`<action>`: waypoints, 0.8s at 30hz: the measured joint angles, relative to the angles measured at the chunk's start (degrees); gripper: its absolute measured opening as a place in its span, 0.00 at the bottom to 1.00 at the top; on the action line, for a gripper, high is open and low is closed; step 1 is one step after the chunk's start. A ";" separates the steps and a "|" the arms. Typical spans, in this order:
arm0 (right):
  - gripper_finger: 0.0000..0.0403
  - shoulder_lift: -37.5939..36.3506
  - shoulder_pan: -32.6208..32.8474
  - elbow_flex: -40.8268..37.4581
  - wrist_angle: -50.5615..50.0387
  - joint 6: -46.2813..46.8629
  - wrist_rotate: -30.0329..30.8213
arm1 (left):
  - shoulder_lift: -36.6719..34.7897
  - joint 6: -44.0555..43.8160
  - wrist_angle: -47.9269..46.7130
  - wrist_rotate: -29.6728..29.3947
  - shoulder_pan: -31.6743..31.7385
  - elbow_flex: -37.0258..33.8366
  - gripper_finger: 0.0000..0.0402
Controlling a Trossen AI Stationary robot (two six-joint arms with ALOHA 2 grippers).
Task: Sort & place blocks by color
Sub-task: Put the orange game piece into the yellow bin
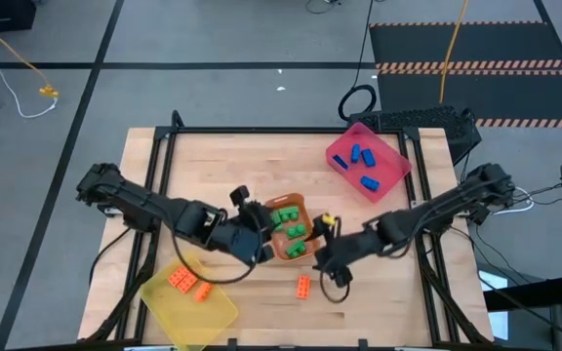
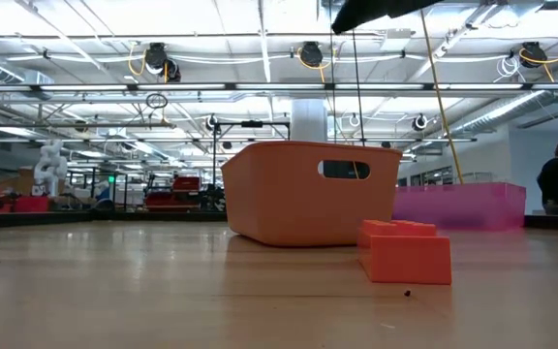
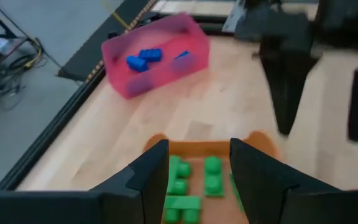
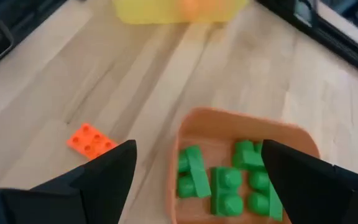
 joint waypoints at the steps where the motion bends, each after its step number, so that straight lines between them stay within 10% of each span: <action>1: 0.84 1.12 0.89 1.02 -0.34 -1.11 0.06 | 0.03 -0.61 0.66 -0.50 -0.76 0.00 0.42; 24: 0.73 22.02 6.72 5.46 0.64 -17.04 -7.56 | 0.29 -29.99 18.01 -12.50 -11.52 -15.61 0.42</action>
